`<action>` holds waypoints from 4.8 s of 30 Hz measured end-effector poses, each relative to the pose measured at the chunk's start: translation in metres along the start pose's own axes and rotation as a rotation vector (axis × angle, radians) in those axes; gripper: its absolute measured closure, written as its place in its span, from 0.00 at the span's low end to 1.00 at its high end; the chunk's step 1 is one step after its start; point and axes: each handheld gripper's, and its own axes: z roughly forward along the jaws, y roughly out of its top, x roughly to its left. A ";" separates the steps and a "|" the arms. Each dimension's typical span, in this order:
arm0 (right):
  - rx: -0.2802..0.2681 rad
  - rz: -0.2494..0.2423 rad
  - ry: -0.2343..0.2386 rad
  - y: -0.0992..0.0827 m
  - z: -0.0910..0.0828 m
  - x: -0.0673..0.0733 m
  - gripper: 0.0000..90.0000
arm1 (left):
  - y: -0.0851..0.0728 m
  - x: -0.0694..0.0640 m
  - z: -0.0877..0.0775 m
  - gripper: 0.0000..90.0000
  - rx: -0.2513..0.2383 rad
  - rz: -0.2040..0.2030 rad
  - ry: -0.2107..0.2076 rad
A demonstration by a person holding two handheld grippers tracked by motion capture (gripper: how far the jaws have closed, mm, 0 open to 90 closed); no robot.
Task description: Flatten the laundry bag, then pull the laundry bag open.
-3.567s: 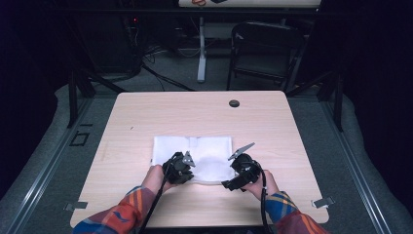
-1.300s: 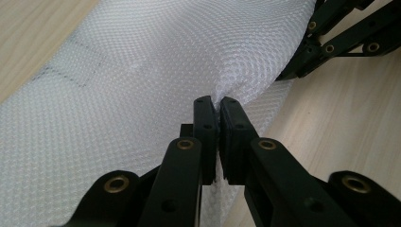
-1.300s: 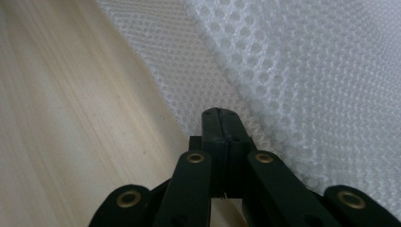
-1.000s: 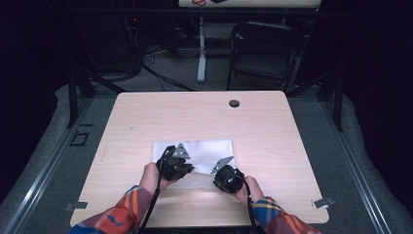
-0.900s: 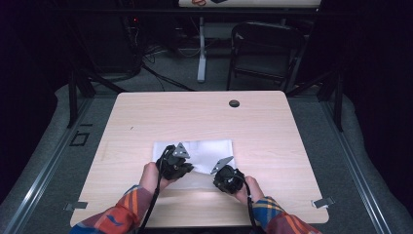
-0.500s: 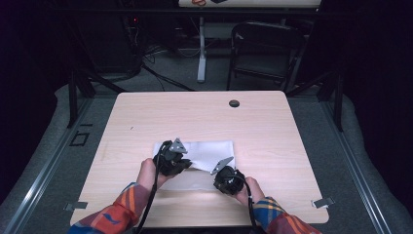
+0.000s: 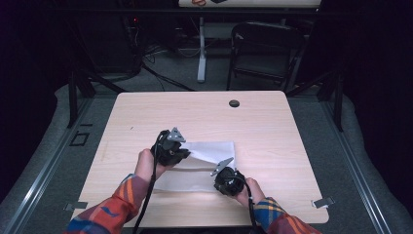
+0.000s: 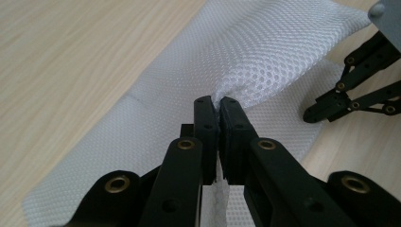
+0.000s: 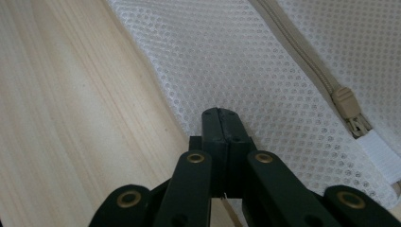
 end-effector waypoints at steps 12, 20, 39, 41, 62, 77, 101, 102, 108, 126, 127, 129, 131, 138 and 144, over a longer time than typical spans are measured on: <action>0.026 -0.011 0.011 -0.001 -0.003 0.004 1.00 | 0.021 0.016 -0.008 0.96 -0.014 -0.002 0.067; 0.025 -0.009 0.019 -0.001 -0.002 0.003 1.00 | 0.037 0.029 -0.007 0.96 -0.046 -0.020 0.117; 0.036 0.008 0.040 0.000 -0.003 0.000 1.00 | 0.072 0.054 0.015 0.96 -0.077 -0.037 0.232; 0.036 0.009 0.041 0.000 -0.003 0.000 1.00 | 0.076 0.058 0.020 0.96 -0.070 -0.045 0.251; 0.066 0.028 0.111 -0.003 -0.006 -0.002 1.00 | 0.092 0.092 0.042 0.78 -0.055 -0.175 0.314; 0.073 0.034 0.111 -0.003 -0.005 -0.003 1.00 | 0.089 0.097 0.036 0.14 -0.076 -0.212 0.334; 0.083 -0.017 0.127 0.001 -0.008 0.001 0.77 | 0.005 0.046 0.045 0.10 0.037 -0.167 0.077; 0.081 -0.021 0.116 0.001 -0.008 0.002 0.75 | 0.002 0.044 0.045 0.11 0.044 -0.164 0.068; 0.072 -0.008 0.095 0.001 -0.018 -0.001 0.51 | -0.006 0.036 0.042 0.10 0.057 -0.143 0.052; 0.032 0.131 0.012 -0.021 -0.057 -0.038 0.14 | -0.006 0.010 0.050 0.08 0.063 -0.059 -0.014; 0.030 0.132 0.006 -0.021 -0.058 -0.041 0.15 | -0.007 0.009 0.051 0.09 0.063 -0.057 -0.008; 0.026 0.133 0.002 -0.021 -0.058 -0.042 0.16 | -0.009 0.008 0.052 0.09 0.061 -0.053 -0.010; 0.033 0.129 -0.007 -0.020 -0.058 -0.044 0.18 | -0.011 0.008 0.055 0.08 0.065 -0.062 -0.013; 0.012 0.153 -0.015 -0.020 -0.056 -0.049 0.19 | -0.010 0.006 0.058 0.09 0.060 -0.054 -0.037; -0.029 0.192 -0.058 -0.023 -0.055 -0.058 0.35 | -0.009 0.002 0.063 0.11 0.047 -0.050 -0.044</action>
